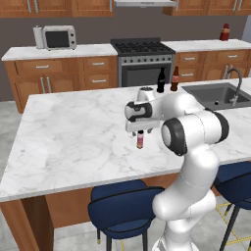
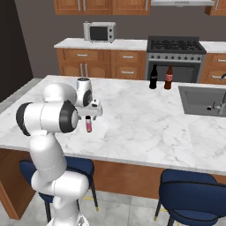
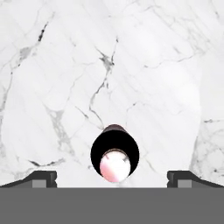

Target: Place the large bottle from the dining counter next to the other large bottle outside the sink, and place the small bottle from the dining counter next to the other small bottle inside the sink.

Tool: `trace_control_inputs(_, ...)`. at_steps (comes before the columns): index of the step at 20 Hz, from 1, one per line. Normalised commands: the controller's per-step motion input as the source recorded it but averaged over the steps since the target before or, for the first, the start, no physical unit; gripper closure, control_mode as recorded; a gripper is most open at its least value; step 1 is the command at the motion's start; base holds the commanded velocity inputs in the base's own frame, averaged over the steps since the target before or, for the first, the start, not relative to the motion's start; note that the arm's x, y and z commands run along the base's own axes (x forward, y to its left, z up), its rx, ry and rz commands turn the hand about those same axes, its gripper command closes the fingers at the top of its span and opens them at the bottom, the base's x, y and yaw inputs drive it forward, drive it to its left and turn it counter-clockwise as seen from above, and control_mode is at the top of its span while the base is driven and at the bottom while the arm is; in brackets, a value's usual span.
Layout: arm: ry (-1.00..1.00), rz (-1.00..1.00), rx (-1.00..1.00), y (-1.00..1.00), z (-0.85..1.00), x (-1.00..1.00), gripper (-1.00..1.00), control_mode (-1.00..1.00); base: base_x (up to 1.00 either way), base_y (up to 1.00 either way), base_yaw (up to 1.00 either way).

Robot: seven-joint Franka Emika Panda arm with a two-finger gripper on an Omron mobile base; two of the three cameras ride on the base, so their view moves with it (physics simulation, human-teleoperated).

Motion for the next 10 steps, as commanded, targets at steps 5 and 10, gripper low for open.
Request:
trace_control_inputs(5,0.00,0.00,0.02,0.00,0.07,-0.10,-1.00,-1.00,0.00,0.00,0.00)
trace_control_inputs(10,0.00,0.00,0.00,0.00,-0.08,0.00,-1.00,-1.00,0.00,0.00,0.00)
